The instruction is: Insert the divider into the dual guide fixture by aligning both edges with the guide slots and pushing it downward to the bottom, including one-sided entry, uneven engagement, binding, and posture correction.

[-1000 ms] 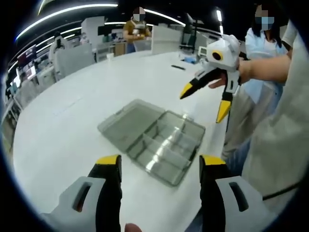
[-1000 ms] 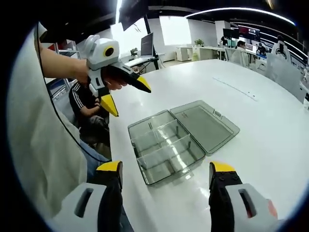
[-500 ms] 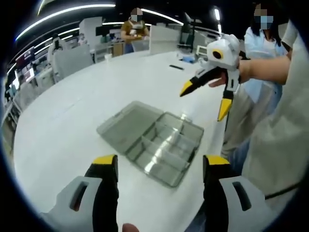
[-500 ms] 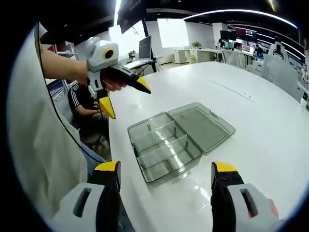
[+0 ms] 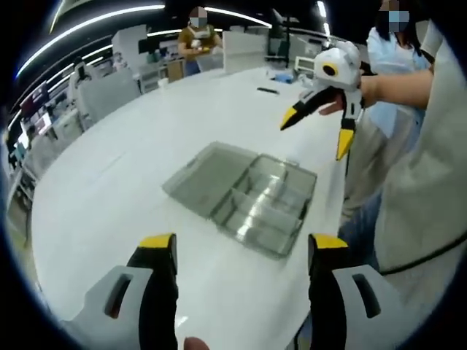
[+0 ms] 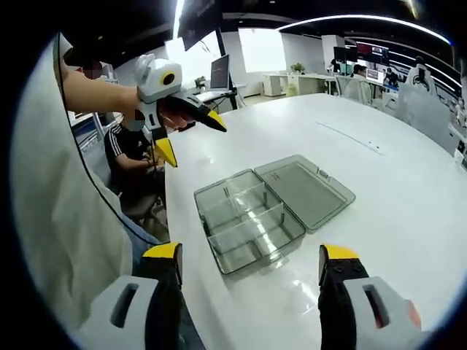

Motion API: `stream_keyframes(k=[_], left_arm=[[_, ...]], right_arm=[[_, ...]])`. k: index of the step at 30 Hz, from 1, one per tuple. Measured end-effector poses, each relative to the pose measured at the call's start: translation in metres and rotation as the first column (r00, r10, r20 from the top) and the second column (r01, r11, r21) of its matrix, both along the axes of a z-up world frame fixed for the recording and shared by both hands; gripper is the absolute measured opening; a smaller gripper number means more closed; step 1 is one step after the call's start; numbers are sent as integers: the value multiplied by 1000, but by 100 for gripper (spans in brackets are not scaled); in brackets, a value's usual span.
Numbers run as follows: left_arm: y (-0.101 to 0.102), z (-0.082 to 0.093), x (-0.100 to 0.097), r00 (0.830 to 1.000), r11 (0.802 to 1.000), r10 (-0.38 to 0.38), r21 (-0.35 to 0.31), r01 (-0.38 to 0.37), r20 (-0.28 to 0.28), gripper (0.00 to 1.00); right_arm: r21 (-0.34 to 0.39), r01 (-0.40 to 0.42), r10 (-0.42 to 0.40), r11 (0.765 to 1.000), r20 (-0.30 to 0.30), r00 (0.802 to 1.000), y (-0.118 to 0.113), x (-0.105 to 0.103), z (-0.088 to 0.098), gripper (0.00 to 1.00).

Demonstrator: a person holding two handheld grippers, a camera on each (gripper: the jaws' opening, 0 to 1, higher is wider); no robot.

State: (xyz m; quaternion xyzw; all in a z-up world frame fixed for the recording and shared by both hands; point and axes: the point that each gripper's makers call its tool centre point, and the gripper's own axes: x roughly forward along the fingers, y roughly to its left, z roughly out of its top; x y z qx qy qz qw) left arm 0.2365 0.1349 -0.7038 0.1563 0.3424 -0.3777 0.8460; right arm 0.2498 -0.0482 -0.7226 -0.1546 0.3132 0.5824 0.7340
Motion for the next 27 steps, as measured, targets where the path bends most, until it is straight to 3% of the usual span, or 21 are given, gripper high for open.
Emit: stream_keyframes(k=[27], left_arm=[[77,-32,-17,998,987,-27,158,35,-58,69]], right_arm=[[-24,-19,19,1000,-2,1000,4,2,-1,74]])
